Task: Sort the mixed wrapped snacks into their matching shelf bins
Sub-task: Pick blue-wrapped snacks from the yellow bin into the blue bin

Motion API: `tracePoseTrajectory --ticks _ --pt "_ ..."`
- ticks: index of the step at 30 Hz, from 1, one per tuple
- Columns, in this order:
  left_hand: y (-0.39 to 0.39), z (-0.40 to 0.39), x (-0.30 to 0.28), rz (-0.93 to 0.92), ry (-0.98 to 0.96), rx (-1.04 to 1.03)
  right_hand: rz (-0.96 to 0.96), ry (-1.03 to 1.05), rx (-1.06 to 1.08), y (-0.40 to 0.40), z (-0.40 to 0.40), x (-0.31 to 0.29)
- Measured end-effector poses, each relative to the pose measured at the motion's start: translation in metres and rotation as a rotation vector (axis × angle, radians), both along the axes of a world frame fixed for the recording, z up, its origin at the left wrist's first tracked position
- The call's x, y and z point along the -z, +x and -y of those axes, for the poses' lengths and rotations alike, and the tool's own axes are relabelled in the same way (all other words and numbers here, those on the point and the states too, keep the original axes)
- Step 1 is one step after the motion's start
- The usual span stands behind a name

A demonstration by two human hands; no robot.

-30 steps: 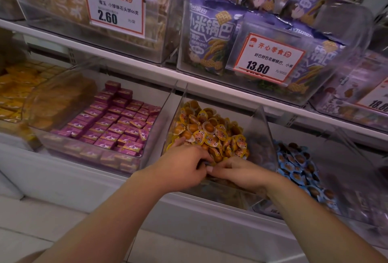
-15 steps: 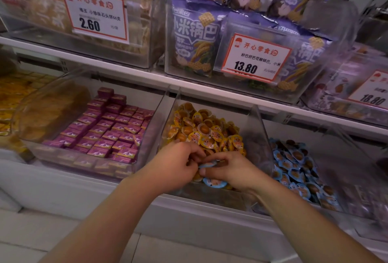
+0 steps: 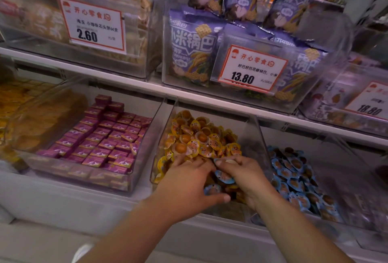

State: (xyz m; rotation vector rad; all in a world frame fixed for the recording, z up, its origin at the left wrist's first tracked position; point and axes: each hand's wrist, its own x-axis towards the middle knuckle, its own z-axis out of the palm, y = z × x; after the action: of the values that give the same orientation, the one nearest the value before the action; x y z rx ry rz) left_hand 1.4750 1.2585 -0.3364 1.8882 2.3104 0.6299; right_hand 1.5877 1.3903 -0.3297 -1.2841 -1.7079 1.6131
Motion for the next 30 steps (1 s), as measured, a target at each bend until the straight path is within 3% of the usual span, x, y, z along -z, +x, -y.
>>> tracePoseTrajectory --ticks 6,8,11,14,19,22,26,30 --pt "0.008 -0.007 0.008 -0.059 -0.04 0.101 0.302 0.549 -0.143 0.006 -0.003 0.004" --pt "0.005 -0.007 0.007 -0.089 -0.062 0.127 0.32 0.676 -0.16 0.007 -0.002 0.0" --pt "0.006 -0.008 0.007 -0.221 -0.184 0.161 0.221 0.636 -0.137 0.011 -0.005 -0.018" --pt "0.009 -0.011 0.003 -0.183 -0.223 0.171 0.276 0.652 -0.251 0.019 -0.011 -0.037" --pt "0.012 -0.021 -0.003 -0.115 -0.347 0.16 0.859 0.853 -0.634 0.013 -0.016 -0.048" --pt "0.009 -0.023 -0.007 -0.025 -0.366 0.194 1.071 0.818 -0.84 -0.001 -0.011 -0.036" --pt "-0.018 -0.012 -0.013 0.181 -0.299 0.283 1.07 0.784 -0.942 -0.001 -0.016 -0.026" --pt "-0.031 -0.001 -0.01 0.271 -0.218 0.275 0.981 0.85 -0.882 0.0 -0.015 -0.012"
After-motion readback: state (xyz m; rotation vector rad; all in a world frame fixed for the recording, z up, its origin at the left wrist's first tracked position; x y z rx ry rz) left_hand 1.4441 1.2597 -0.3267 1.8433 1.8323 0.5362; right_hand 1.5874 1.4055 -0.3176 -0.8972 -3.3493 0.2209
